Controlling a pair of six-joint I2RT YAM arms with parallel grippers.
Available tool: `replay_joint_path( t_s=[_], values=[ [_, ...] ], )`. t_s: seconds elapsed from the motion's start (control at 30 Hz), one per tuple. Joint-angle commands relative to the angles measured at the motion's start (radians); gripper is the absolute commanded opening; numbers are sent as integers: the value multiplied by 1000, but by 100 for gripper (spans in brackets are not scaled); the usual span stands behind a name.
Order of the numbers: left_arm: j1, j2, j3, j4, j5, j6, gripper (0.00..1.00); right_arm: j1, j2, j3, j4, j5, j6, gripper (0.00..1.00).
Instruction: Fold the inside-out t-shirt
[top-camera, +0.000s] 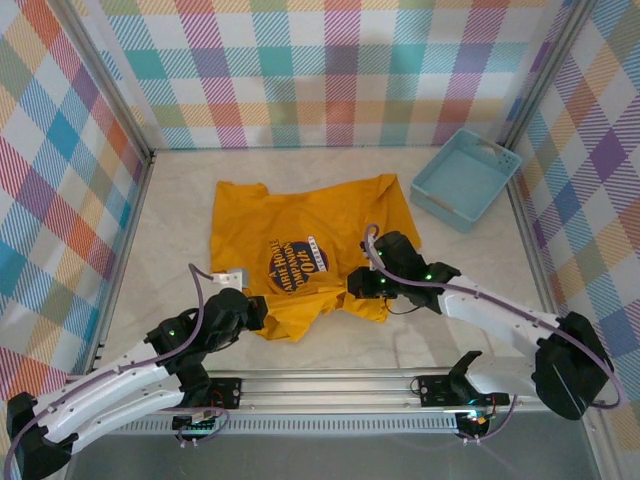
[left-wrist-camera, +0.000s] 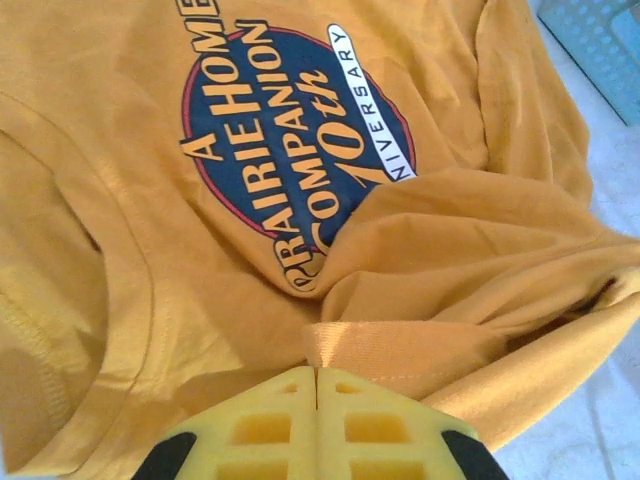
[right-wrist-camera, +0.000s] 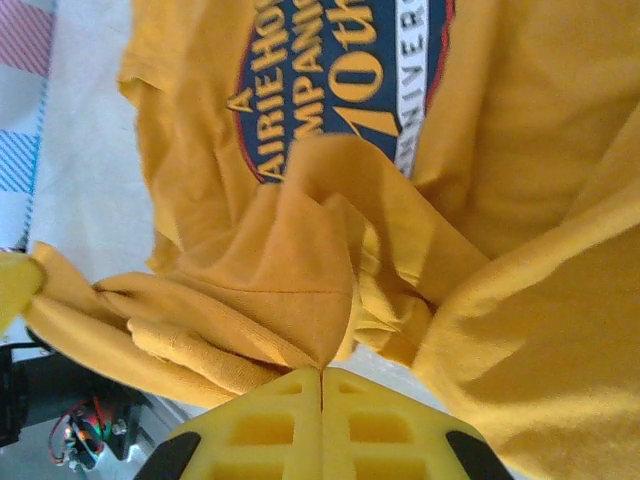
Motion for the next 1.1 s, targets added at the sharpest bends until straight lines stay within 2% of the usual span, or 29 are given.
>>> replay_joint_path(
  t_s=[0.0, 0.07, 0.17, 0.3, 0.4, 0.5, 0.67, 0.9, 1.07],
  values=[
    [13, 90, 15, 109, 102, 54, 0, 21, 44, 0, 30, 24, -10, 0],
    [2, 161, 39, 152, 163, 77, 0, 63, 52, 45, -51, 113, -65, 13],
    [-40, 203, 56, 163, 173, 104, 0, 116, 54, 132, -178, 239, -161, 29],
    [-61, 192, 47, 163, 184, 111, 0, 195, 82, 244, -292, 312, -263, 40],
    [-66, 177, 38, 157, 181, 103, 0, 267, 129, 301, -326, 344, -293, 42],
    [-66, 162, 30, 155, 178, 96, 0, 299, 192, 329, -329, 348, -263, 42],
    [-68, 163, 37, 151, 173, 98, 0, 356, 274, 362, -380, 454, -252, 47],
    [-69, 173, 38, 154, 176, 97, 0, 391, 357, 401, -426, 521, -245, 54],
    [-68, 167, 35, 148, 167, 96, 0, 403, 391, 420, -448, 558, -237, 53]
  ],
)
